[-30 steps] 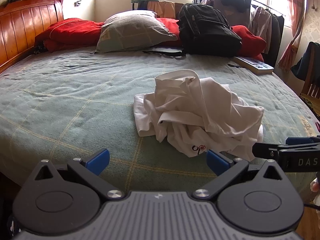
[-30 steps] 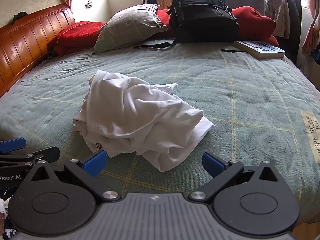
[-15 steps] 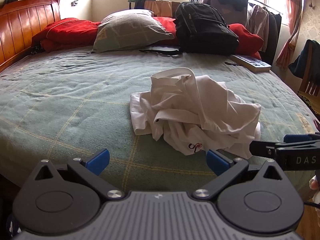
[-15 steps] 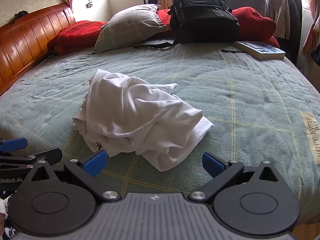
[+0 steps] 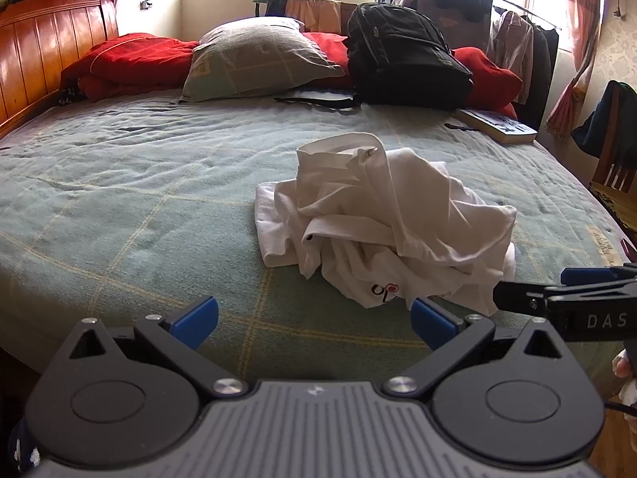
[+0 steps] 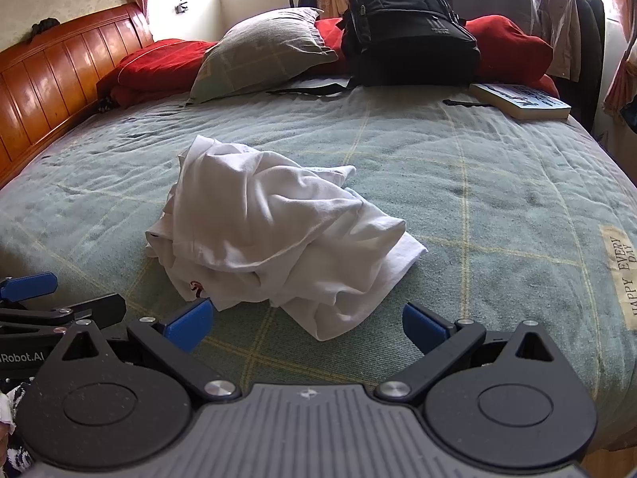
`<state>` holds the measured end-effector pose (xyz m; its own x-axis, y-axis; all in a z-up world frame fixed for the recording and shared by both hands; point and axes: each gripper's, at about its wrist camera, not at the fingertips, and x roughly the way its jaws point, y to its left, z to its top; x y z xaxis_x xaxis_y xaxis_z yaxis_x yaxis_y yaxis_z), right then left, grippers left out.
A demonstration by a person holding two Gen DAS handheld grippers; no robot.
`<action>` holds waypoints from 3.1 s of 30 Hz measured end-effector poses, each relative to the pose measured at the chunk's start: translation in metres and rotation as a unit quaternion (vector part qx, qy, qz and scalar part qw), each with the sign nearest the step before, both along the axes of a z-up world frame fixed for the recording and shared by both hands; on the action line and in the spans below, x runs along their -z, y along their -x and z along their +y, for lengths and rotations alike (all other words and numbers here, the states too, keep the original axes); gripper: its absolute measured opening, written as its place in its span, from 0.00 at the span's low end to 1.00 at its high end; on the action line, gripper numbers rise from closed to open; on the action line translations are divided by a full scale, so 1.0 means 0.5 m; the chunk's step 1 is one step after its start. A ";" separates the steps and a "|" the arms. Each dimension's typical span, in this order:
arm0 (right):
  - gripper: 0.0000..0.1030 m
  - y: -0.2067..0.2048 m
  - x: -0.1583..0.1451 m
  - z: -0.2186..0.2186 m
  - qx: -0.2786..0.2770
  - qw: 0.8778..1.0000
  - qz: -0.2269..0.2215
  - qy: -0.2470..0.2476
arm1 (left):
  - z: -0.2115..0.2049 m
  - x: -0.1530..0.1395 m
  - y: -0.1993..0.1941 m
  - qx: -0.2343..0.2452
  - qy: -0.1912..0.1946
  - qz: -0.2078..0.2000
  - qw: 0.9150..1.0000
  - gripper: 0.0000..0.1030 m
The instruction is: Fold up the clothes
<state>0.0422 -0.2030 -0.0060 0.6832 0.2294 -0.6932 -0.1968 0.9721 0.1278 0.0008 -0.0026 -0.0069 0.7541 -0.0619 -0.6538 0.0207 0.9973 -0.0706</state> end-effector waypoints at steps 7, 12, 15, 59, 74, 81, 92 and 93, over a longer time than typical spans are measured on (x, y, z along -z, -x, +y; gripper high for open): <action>1.00 -0.008 0.000 0.000 -0.017 1.000 -0.002 0.006 | 0.001 0.001 -0.005 0.000 -0.002 -0.001 1.000 0.99; 1.00 -0.019 0.002 0.007 -0.033 0.999 -0.001 0.014 | 0.006 0.008 -0.019 -0.005 -0.001 0.009 1.000 0.99; 1.00 -0.028 0.003 0.014 -0.056 0.998 0.000 0.022 | 0.009 0.009 -0.025 -0.007 -0.002 0.009 1.000 0.99; 0.67 -0.022 -0.057 0.045 -0.274 0.947 -0.115 0.124 | 0.004 0.007 -0.070 0.162 -0.116 -0.016 0.980 0.99; 0.31 -0.017 0.043 0.136 -0.348 0.871 -0.170 0.302 | 0.017 -0.001 -0.059 0.169 -0.139 -0.028 0.975 0.99; 0.14 -0.038 0.006 0.102 -0.345 0.886 -0.159 0.267 | 0.041 -0.007 -0.088 0.177 -0.119 -0.033 0.976 0.98; 0.17 -0.111 -0.019 0.053 -0.302 0.919 -0.137 0.213 | 0.036 -0.016 -0.165 0.191 -0.097 -0.027 0.976 0.98; 0.17 -0.110 -0.015 0.057 -0.305 0.917 -0.138 0.215 | 0.033 -0.016 -0.171 0.194 -0.097 -0.027 0.976 0.98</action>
